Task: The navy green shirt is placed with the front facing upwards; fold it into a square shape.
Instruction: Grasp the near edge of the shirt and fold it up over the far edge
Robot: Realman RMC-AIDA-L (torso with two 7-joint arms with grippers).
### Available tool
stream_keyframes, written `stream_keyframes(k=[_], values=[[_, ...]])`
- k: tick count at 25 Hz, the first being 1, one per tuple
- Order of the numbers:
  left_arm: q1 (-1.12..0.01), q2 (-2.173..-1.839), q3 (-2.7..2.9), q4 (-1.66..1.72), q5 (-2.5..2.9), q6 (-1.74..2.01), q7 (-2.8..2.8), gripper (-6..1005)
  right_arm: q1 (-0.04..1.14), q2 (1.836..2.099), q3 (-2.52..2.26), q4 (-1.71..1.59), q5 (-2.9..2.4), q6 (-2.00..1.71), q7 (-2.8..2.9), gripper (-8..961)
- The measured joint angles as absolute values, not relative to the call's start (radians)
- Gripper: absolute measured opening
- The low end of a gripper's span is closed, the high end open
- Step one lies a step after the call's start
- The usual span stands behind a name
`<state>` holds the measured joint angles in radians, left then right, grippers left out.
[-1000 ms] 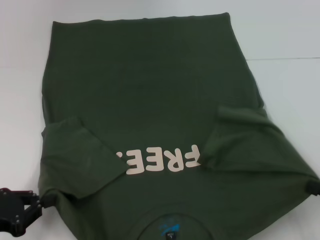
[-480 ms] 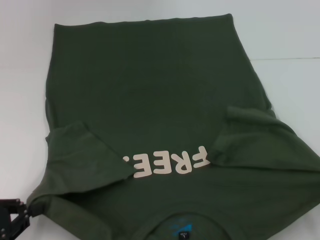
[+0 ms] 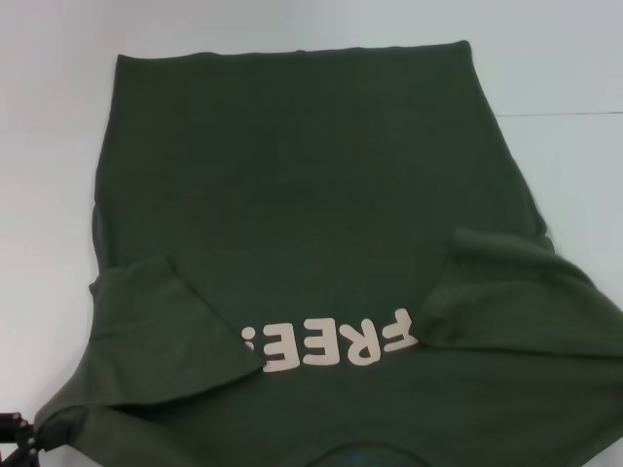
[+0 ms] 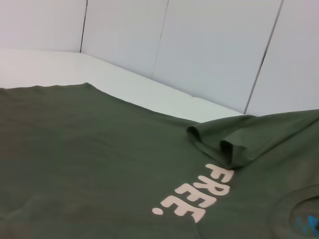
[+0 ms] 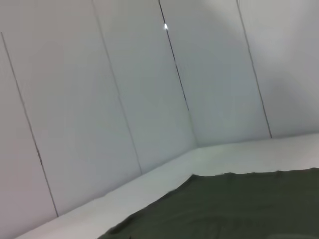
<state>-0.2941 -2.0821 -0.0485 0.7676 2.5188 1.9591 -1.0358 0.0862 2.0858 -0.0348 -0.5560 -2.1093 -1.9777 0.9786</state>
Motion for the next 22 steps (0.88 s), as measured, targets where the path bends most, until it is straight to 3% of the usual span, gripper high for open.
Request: stream_keyframes(k=[22], values=[[-0.287, -2.085, -0.122, 0.695, 2.430, 1.946, -0.893, 29, 0.173, 2.087, 0.021, -0.476, -2.106, -1.910, 0.892, 31]])
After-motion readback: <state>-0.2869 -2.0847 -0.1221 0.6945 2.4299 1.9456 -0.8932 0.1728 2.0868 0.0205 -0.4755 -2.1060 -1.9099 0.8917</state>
